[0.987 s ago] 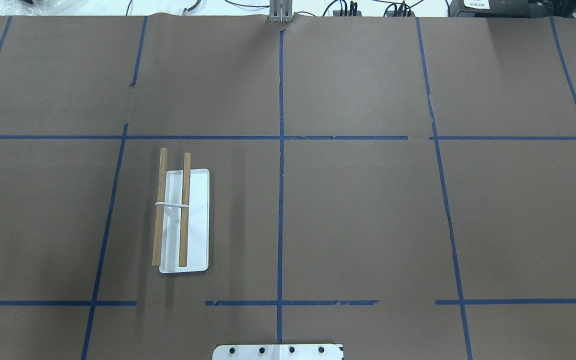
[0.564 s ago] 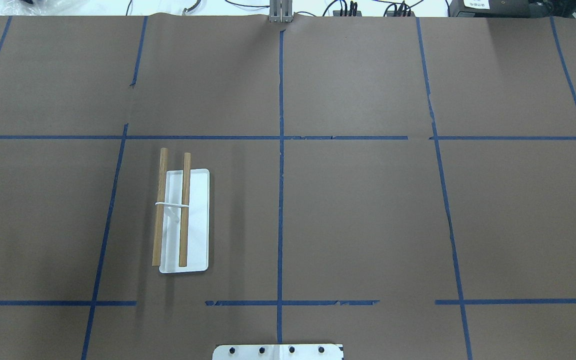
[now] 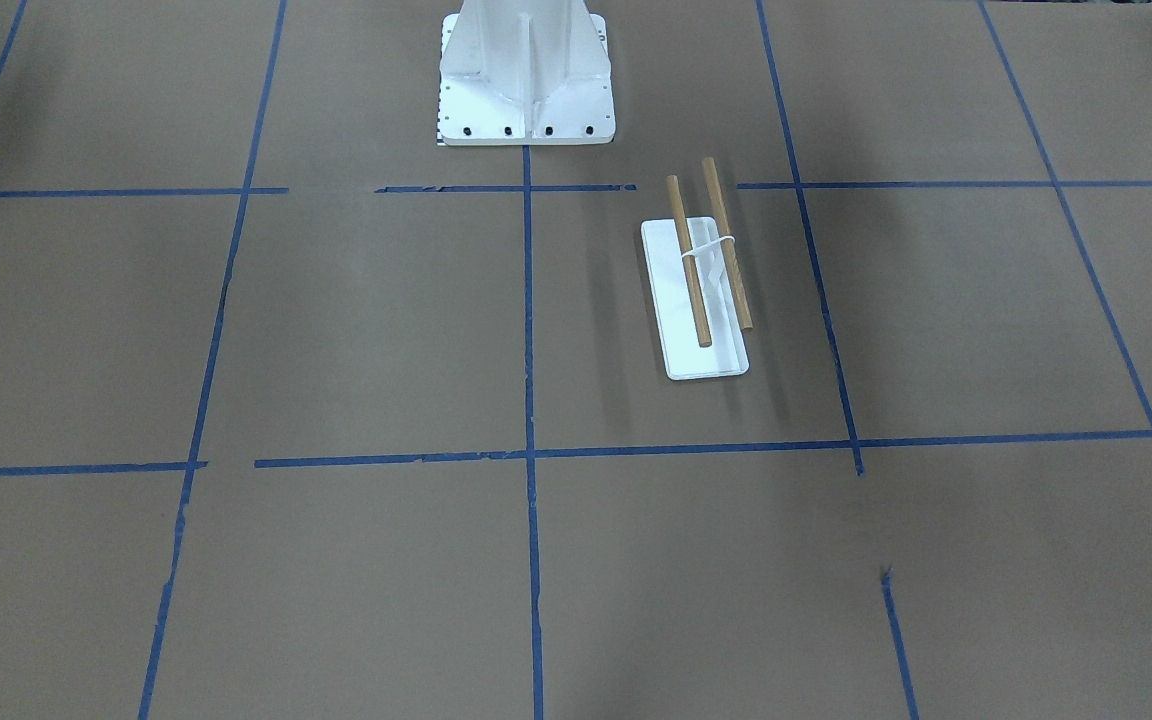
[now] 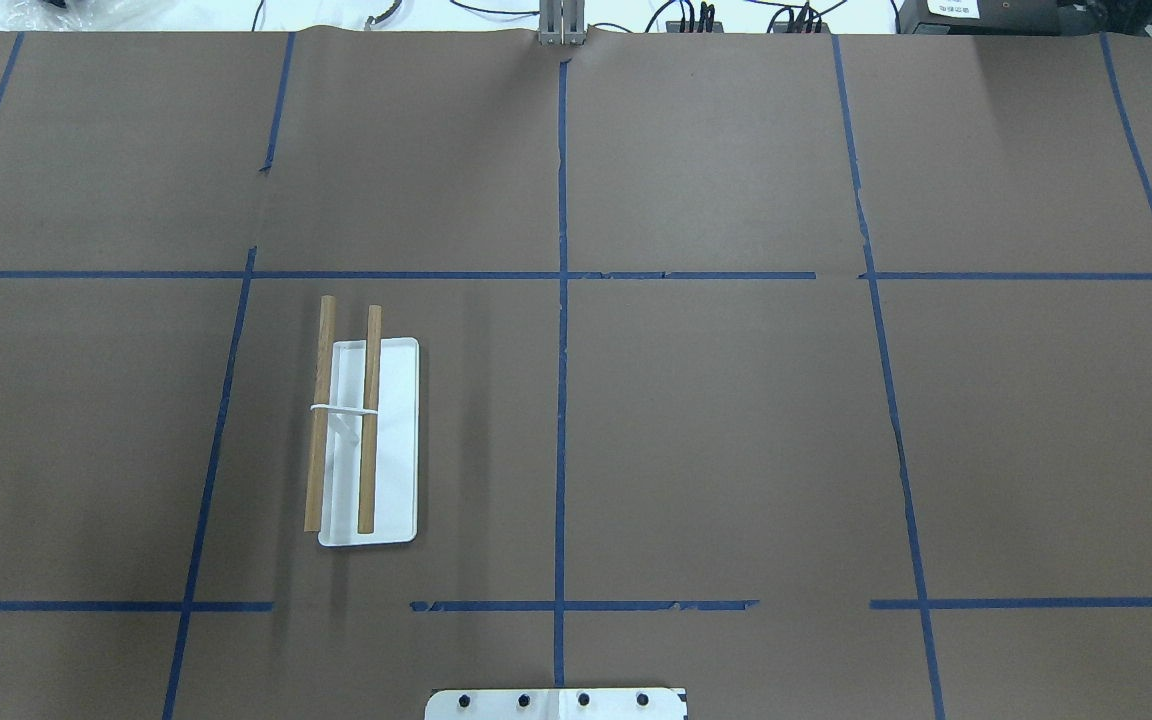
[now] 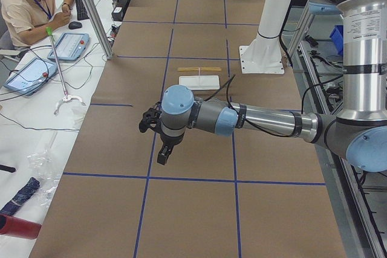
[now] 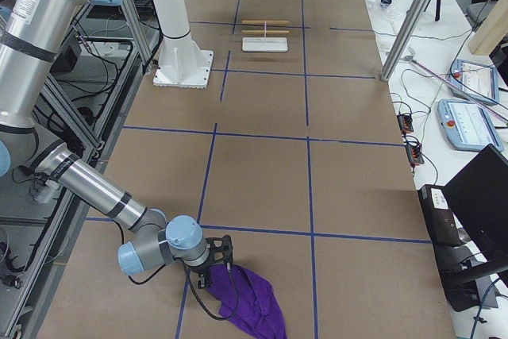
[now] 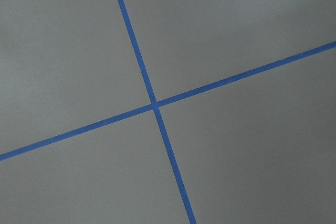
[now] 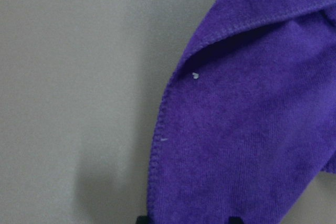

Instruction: Hang towel on rack

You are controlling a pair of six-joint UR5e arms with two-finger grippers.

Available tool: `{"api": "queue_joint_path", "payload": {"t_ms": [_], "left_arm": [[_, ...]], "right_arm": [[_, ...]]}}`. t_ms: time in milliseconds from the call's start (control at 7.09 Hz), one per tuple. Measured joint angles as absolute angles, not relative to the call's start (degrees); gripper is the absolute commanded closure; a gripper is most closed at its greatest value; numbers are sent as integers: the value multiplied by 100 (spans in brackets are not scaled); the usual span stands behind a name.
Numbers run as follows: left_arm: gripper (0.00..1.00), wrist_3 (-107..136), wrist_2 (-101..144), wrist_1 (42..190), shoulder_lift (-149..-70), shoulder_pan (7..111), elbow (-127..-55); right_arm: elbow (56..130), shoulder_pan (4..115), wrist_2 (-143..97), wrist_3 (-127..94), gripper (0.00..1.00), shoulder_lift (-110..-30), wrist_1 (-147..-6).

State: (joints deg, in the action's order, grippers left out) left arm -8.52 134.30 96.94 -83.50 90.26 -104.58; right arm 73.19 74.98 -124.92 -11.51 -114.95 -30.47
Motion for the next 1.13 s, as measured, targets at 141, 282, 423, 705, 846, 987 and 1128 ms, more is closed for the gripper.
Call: {"api": "queue_joint_path", "payload": {"t_ms": [141, 282, 423, 705, 846, 987, 1128], "left_arm": [[0, -853, 13430, 9694, -8350, 9026, -10458], [0, -853, 13430, 9694, -8350, 9026, -10459], [0, -853, 13430, 9694, -8350, 9026, -10462], [0, -853, 13428, 9687, -8351, 9026, -10472], [0, -854, 13424, 9690, -8362, 9026, -10483], [0, -858, 13422, 9746, -8377, 9025, -10495], [0, -855, 13413, 9827, -8431, 9016, -10497]], "right_arm": [[7308, 7494, -12490, -1113, 100, -11496, -3049], [7301, 7491, -12490, -1074, 100, -11496, -3048], [7297, 7490, -12489, -979, 100, -11499, -3043], [7376, 7517, -12504, -733, 100, -11509, -3020], [7569, 7576, -12540, -597, 100, -11508, -3017], [7889, 7748, -12740, -469, 100, -11467, -3034], [8152, 8086, -13260, -376, 100, -11326, -3063]]}}
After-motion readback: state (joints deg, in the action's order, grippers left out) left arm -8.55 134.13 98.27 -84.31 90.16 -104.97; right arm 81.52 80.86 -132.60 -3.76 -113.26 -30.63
